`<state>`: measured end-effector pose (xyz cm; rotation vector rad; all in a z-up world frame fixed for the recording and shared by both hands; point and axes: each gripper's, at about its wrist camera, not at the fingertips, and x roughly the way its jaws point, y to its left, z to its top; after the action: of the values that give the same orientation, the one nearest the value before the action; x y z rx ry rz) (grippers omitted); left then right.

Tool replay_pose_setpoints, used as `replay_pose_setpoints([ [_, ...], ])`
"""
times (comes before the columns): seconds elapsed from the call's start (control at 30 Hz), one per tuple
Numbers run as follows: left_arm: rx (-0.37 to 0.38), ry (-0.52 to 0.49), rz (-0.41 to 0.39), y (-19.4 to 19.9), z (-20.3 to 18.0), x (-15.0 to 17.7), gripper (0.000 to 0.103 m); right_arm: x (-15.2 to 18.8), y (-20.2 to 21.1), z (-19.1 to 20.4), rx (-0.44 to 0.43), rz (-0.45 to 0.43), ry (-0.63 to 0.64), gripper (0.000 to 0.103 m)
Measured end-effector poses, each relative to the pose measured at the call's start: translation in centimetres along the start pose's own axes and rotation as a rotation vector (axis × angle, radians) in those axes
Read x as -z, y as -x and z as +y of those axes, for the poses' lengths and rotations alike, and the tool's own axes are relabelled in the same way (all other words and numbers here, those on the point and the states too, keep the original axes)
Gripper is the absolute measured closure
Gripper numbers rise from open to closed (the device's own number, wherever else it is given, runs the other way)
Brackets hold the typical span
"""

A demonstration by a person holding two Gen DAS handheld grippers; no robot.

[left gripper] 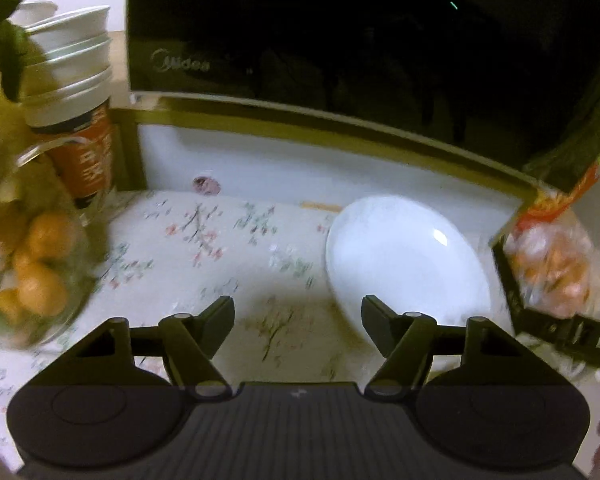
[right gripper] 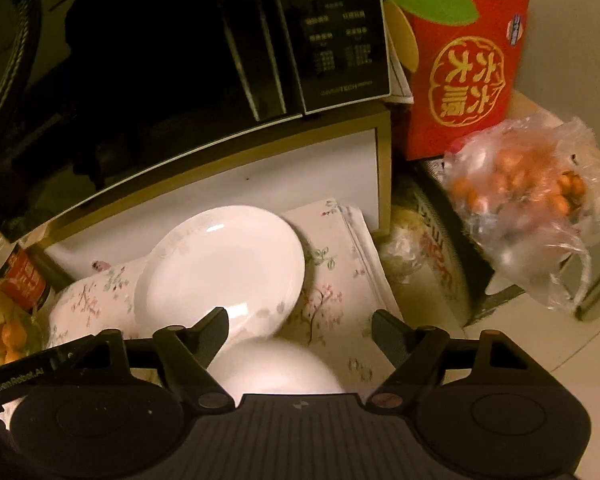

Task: Organize plates and bowls
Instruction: 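Move both open grippers toward the white plate and bowl by the microwave, then close both grippers on the rim of the white plate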

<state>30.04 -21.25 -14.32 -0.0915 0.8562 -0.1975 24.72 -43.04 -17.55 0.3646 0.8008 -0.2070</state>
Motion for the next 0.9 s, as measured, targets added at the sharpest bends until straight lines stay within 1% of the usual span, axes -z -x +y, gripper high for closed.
replay_pose_setpoints([
  [0.07, 0.024, 0.011, 0.013, -1.0, -0.3, -0.6, 0.04, -0.8, -1.2, -0.7, -0.025, 0.017, -0.03, 0.032],
  [0.1, 0.024, 0.013, 0.026, -1.6, -0.4, -0.7, 0.044, -1.3, -2.0, -1.1, -0.042, 0.033, -0.054, 0.037],
  [0.13, 0.024, 0.014, 0.041, -2.3, -0.6, -0.8, 0.047, -1.5, -2.8, -1.3, -0.056, 0.052, -0.074, 0.04],
  [0.17, 0.022, 0.013, 0.053, -2.9, -0.7, -0.8, 0.049, -1.7, -3.5, -1.7, -0.069, 0.074, -0.097, 0.044],
  [0.23, 0.027, 0.02, 0.08, -4.1, -0.8, -0.7, 0.056, -1.9, -4.6, -2.0, -0.095, 0.101, -0.136, 0.048],
  [0.43, 0.058, 0.05, 0.12, -5.7, -0.5, 0.0, 0.067, -1.9, -6.7, -1.7, -0.111, 0.143, -0.122, 0.06],
  [0.5, 0.064, 0.049, 0.109, -5.9, -0.5, 0.0, 0.07, -1.8, -7.1, -1.8, -0.113, 0.15, -0.13, 0.068],
  [0.53, 0.074, 0.046, 0.111, -6.0, -0.5, 0.0, 0.076, -1.8, -7.3, -1.8, -0.115, 0.156, -0.133, 0.07],
  [0.57, 0.089, 0.053, 0.115, -6.0, -0.5, 0.0, 0.079, -1.7, -7.5, -1.8, -0.116, 0.162, -0.133, 0.075],
  [0.6, 0.107, 0.067, 0.119, -6.2, -0.4, 0.0, 0.085, -1.7, -7.8, -1.8, -0.117, 0.169, -0.133, 0.08],
  [0.63, 0.122, 0.08, 0.121, -6.2, -0.4, 0.0, 0.093, -1.6, -7.9, -1.7, -0.114, 0.176, -0.134, 0.084],
  [0.67, 0.136, 0.085, 0.122, -6.3, -0.4, 0.0, 0.093, -1.5, -8.1, -1.7, -0.115, 0.181, -0.139, 0.089],
  [0.7, 0.129, 0.079, 0.122, -6.2, -0.6, 0.0, 0.093, -1.4, -8.2, -1.7, -0.131, 0.178, -0.146, 0.094],
  [0.77, 0.122, 0.067, 0.123, -6.1, -0.7, -0.1, 0.093, -1.4, -8.3, -1.5, -0.133, 0.173, -0.151, 0.094],
  [0.83, 0.128, 0.081, 0.122, -5.7, -0.4, -0.3, 0.094, -1.4, -8.0, -1.3, -0.127, 0.169, -0.149, 0.094],
  [0.9, 0.134, 0.088, 0.122, -5.1, 0.0, -0.5, 0.094, -1.5, -7.8, -1.6, -0.144, 0.161, -0.171, 0.095],
])
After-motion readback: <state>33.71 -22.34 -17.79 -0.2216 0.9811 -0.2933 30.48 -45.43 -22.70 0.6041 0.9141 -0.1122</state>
